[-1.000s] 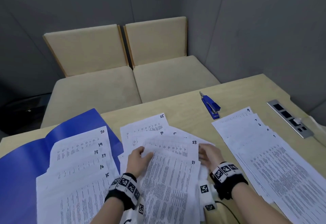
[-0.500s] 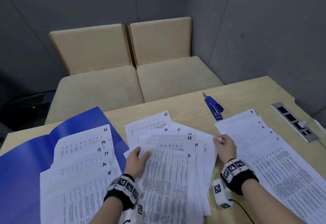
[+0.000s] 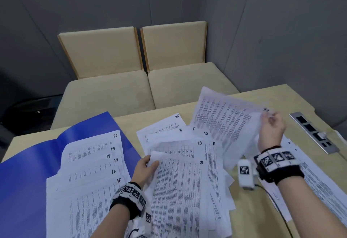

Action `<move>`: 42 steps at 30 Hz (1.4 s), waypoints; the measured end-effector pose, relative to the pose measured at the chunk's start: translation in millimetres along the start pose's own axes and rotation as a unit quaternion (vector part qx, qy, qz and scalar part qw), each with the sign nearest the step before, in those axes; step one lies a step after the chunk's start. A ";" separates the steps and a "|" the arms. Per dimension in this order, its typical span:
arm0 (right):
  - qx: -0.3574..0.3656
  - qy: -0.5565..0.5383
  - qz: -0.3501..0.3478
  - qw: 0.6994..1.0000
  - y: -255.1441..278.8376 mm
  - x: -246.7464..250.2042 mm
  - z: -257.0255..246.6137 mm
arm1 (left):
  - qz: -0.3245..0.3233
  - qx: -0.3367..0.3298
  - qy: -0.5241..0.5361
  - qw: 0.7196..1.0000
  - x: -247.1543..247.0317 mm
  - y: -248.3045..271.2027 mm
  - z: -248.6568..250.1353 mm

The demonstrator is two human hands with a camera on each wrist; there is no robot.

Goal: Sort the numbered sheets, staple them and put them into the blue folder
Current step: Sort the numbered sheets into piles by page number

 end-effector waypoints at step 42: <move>-0.328 0.213 -0.231 0.891 114.7 -103.8 184.1 | -0.031 0.028 0.126 0.991 -3.5 -0.7 4.8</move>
Point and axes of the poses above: each hand's wrist, its own y-axis away from the middle knuckle, its own x-axis out of the back of the hand, z = x × y, the point moved 10 cm from there along -y, towards the middle knuckle, and after that the axes turned 2 degrees about -z, right-handed, at the moved point
